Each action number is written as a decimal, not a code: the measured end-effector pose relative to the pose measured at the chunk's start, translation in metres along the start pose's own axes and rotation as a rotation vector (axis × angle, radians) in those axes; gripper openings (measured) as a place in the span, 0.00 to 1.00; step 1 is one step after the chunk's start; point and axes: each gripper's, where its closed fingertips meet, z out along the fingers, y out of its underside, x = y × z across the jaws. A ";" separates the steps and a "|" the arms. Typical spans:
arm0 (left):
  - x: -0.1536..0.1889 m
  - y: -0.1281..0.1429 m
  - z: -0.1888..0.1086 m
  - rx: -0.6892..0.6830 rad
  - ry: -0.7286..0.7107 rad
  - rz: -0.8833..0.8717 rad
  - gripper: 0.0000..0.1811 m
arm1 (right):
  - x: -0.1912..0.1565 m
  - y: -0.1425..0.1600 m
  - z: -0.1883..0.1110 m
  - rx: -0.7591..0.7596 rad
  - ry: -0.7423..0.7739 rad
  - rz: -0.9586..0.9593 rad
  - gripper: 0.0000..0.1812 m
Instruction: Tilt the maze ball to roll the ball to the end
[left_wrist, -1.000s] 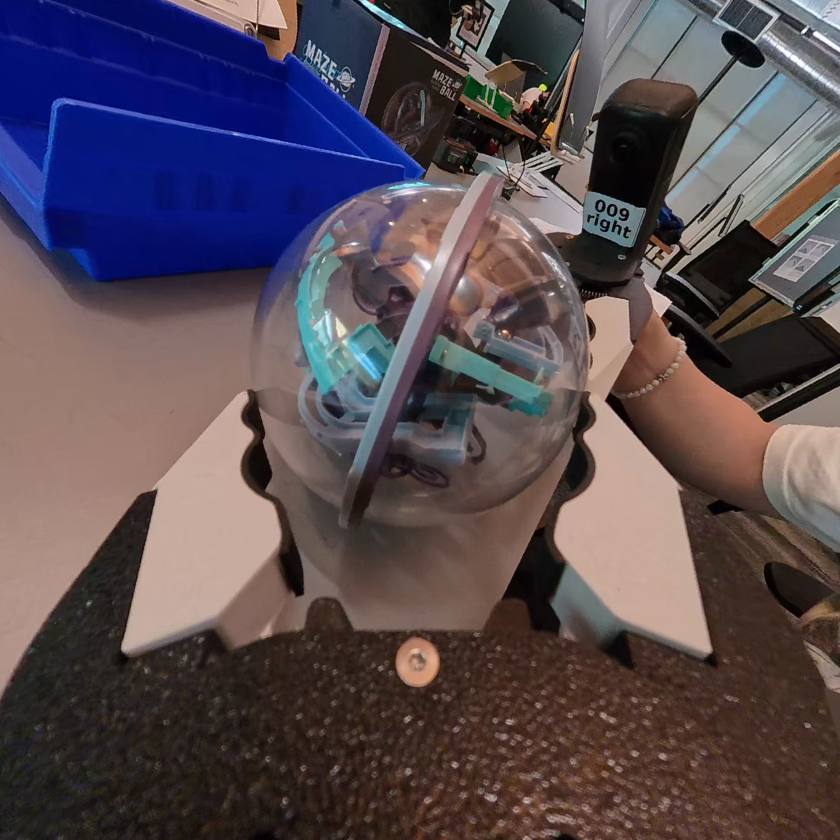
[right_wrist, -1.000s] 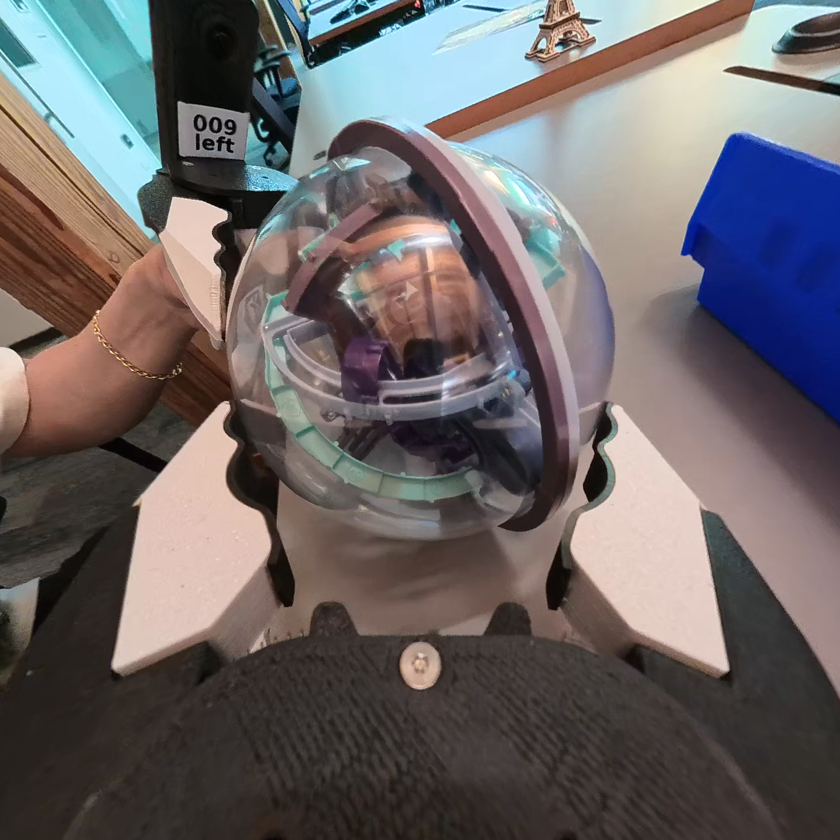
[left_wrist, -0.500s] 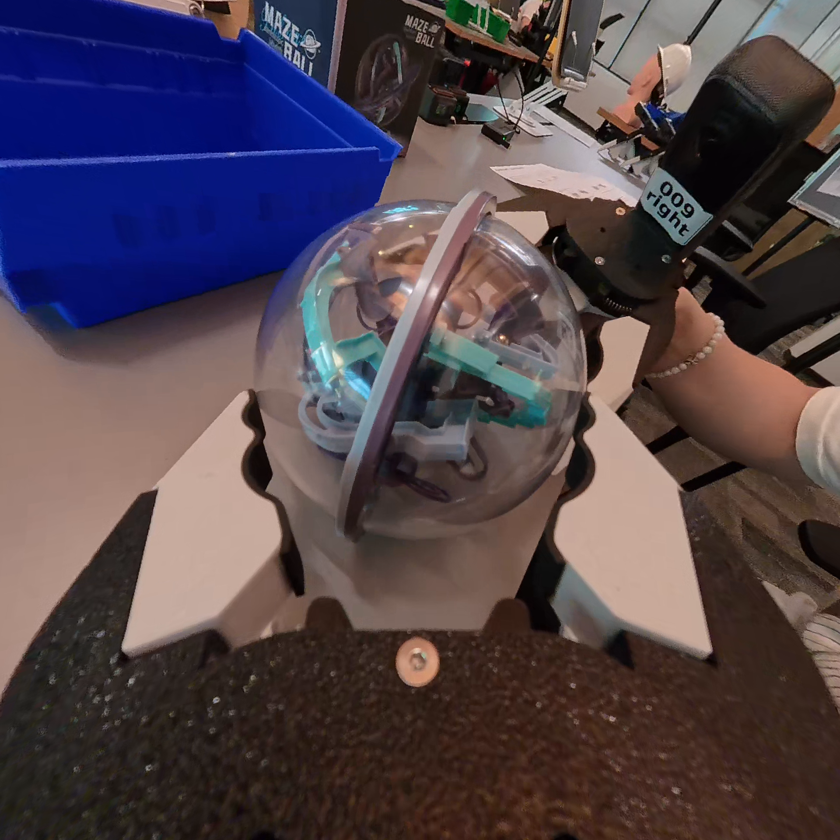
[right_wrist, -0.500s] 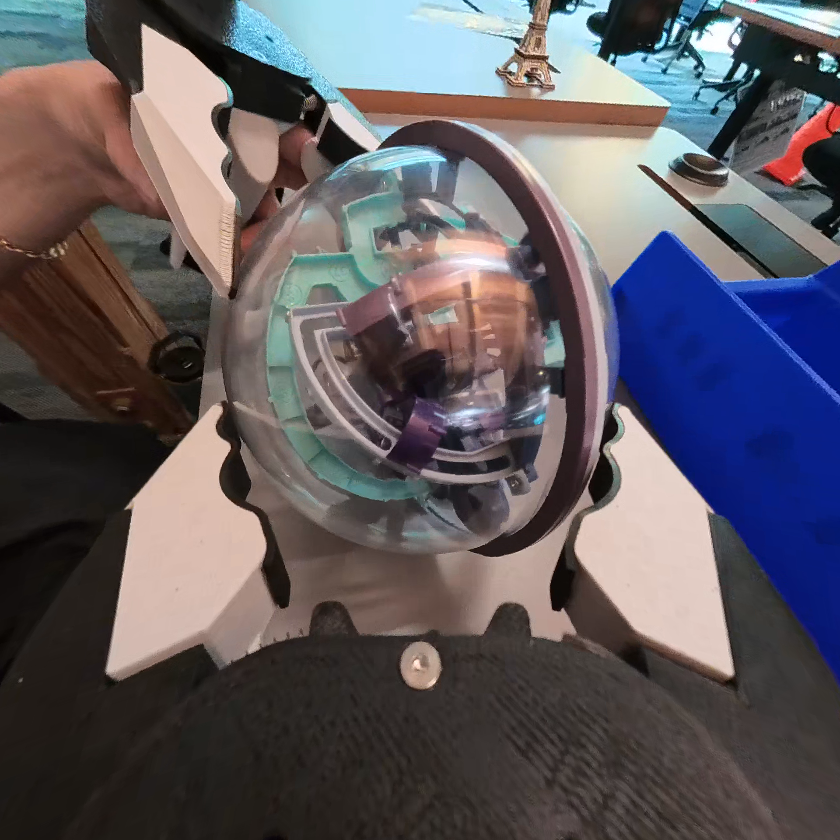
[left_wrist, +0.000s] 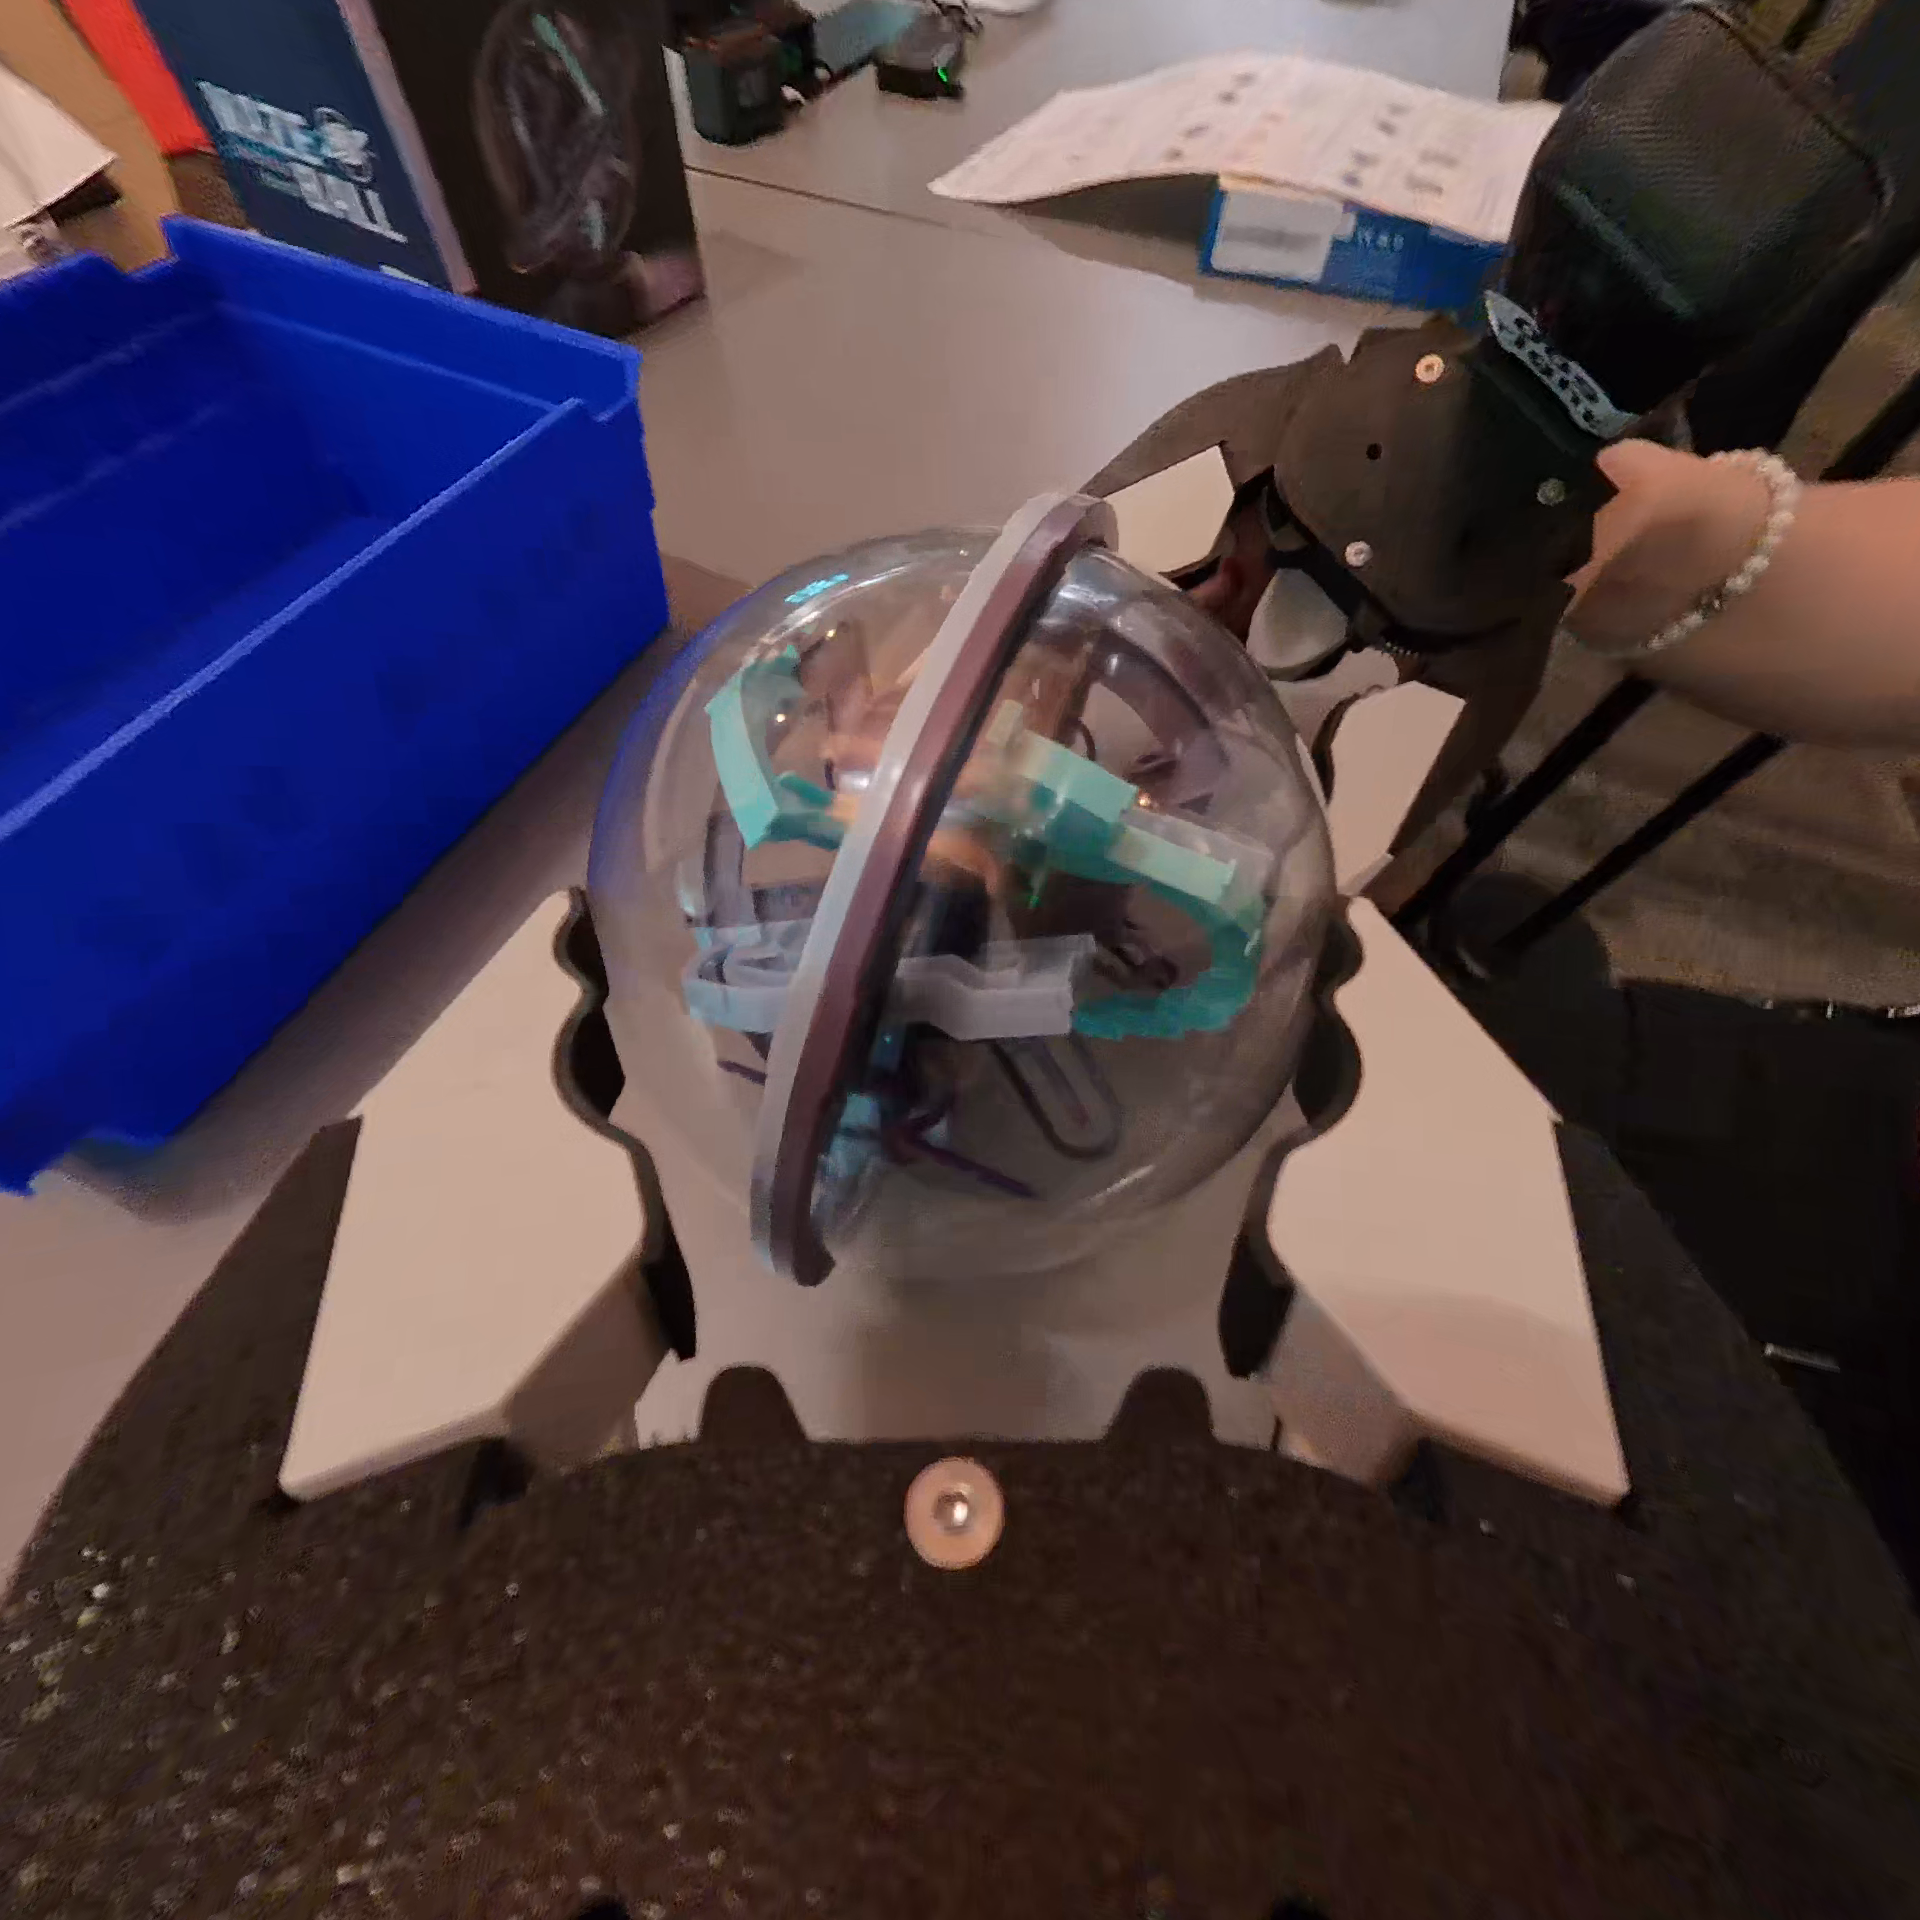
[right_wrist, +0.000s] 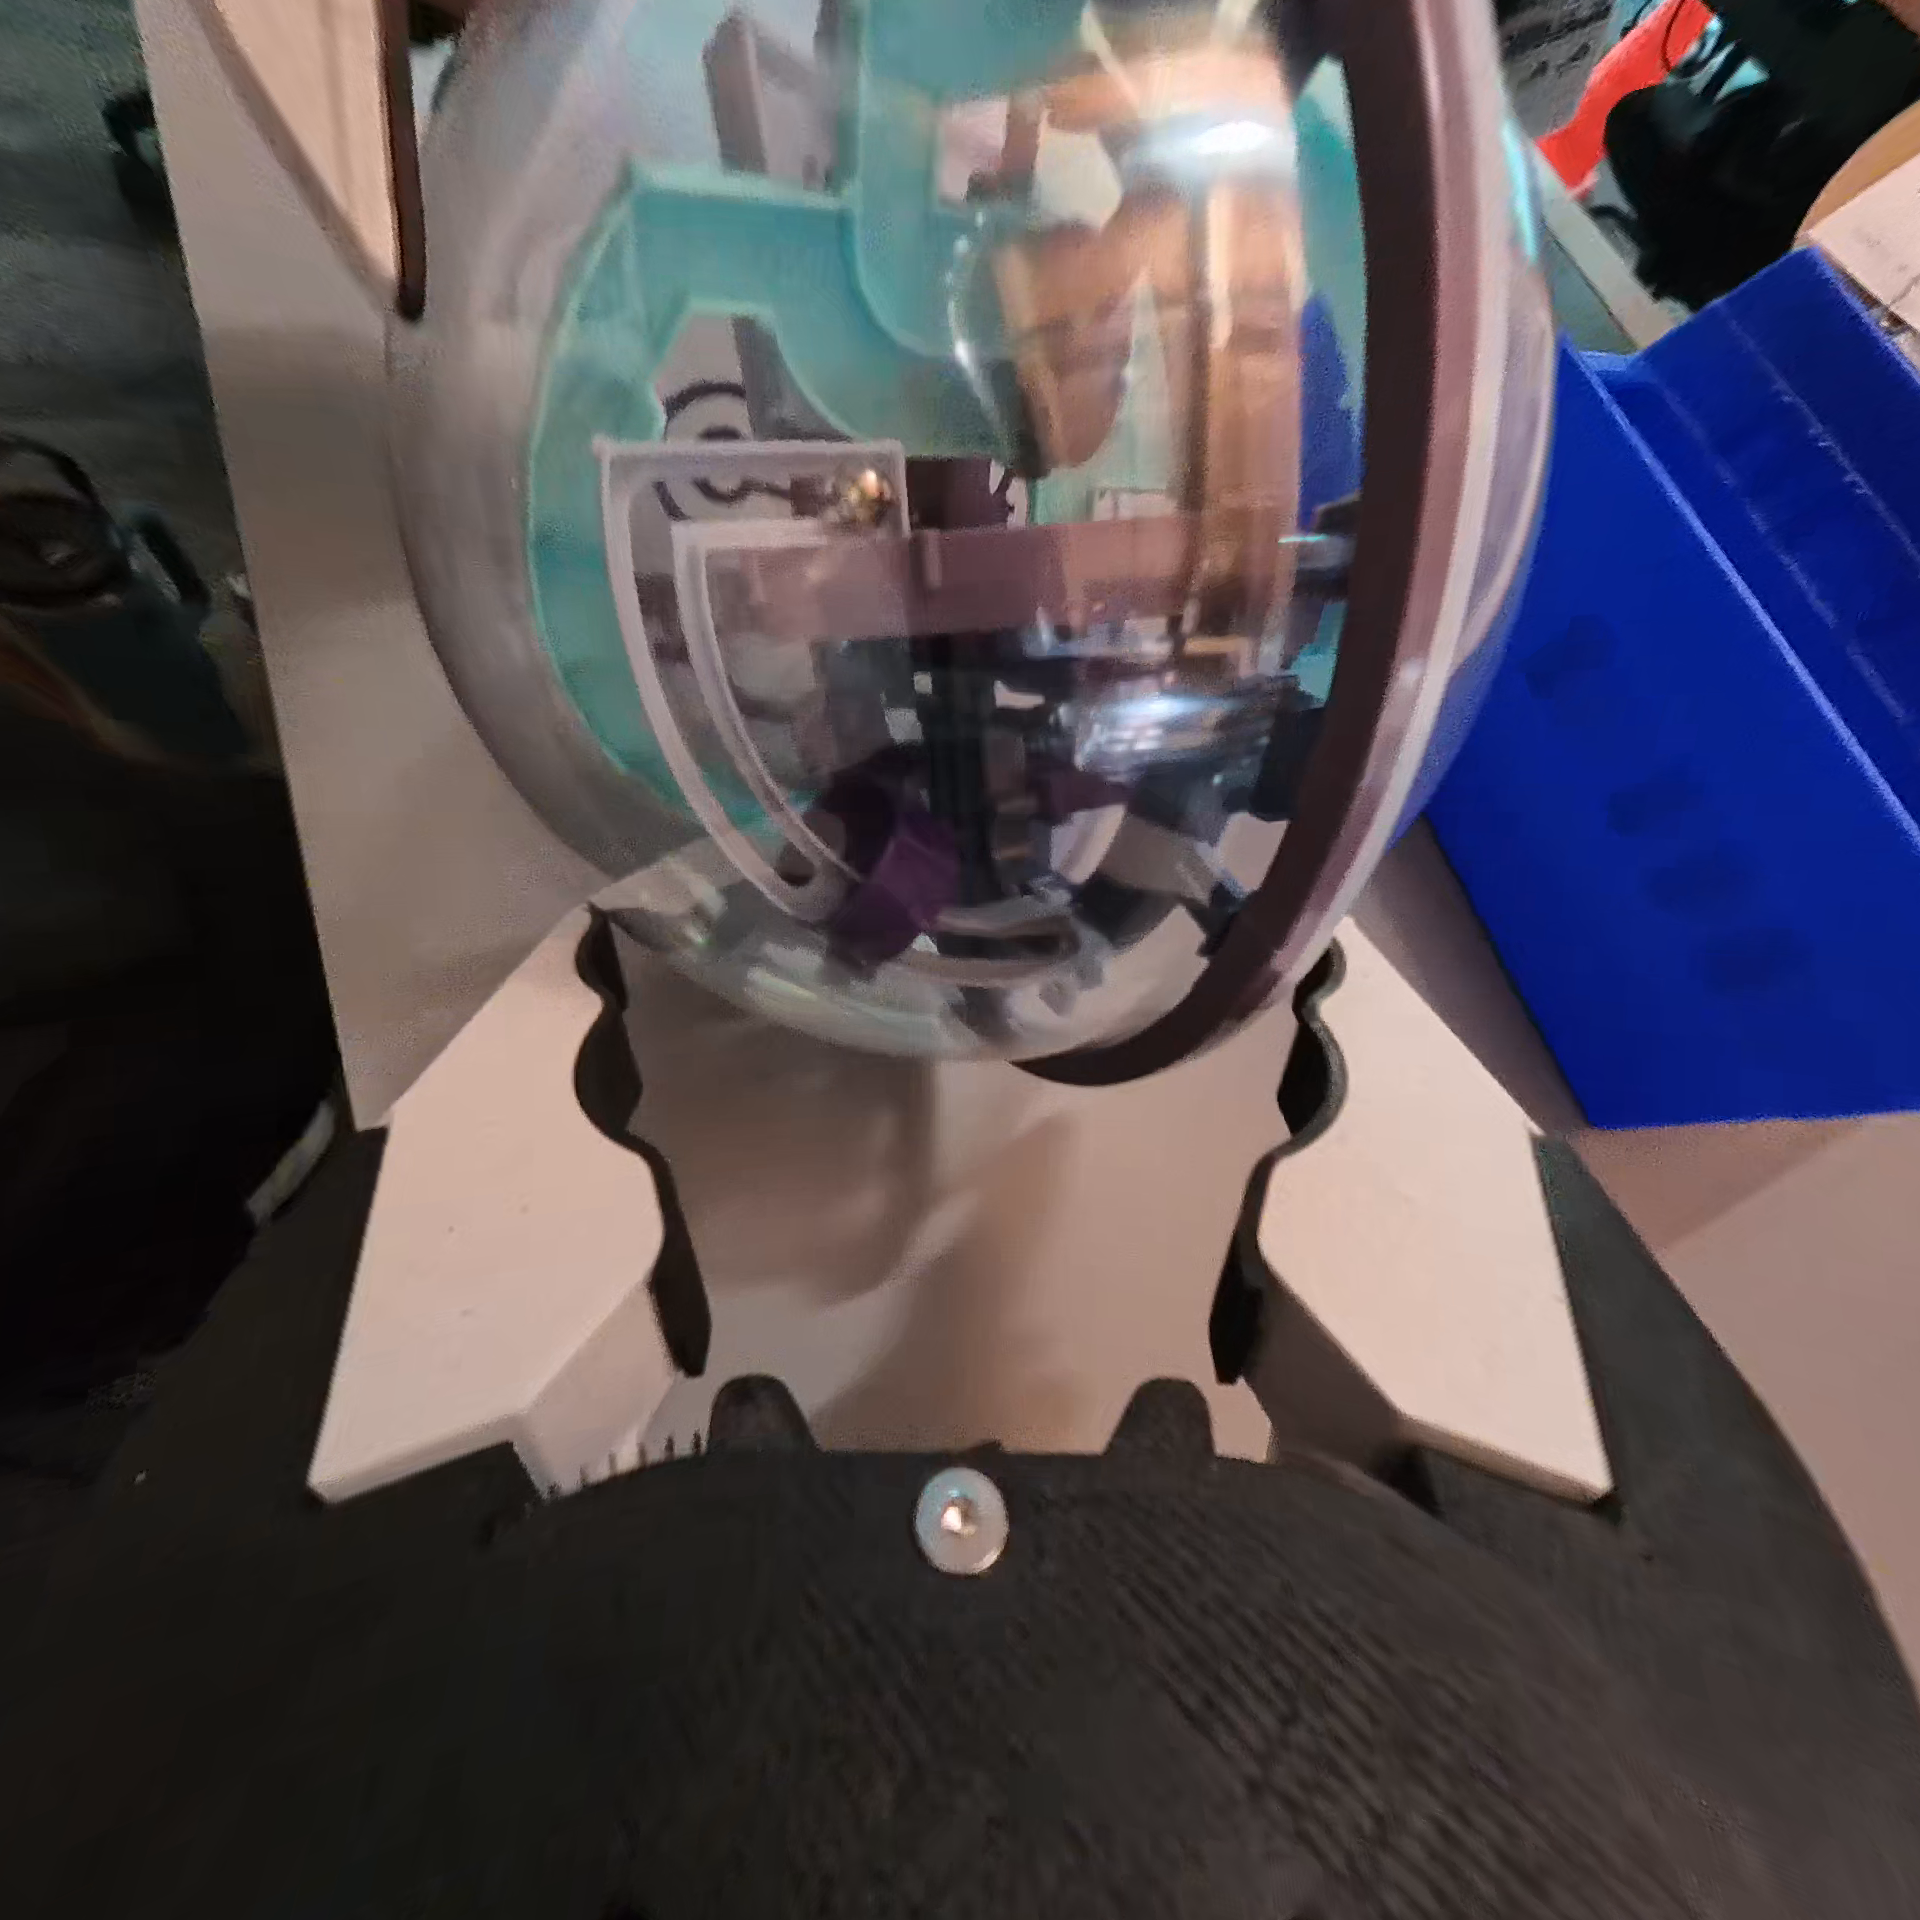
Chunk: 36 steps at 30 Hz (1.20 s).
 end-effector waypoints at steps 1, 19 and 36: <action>0.001 -0.002 0.003 -0.019 0.010 0.024 0.72 | 0.001 0.004 -0.002 0.006 0.006 0.004 0.68; 0.031 -0.027 0.047 -0.156 0.115 0.290 0.72 | 0.009 0.014 -0.039 0.147 0.011 0.000 0.71; 0.031 -0.004 0.048 -0.007 -0.103 0.037 0.85 | 0.000 -0.006 -0.050 0.331 0.040 -0.055 0.72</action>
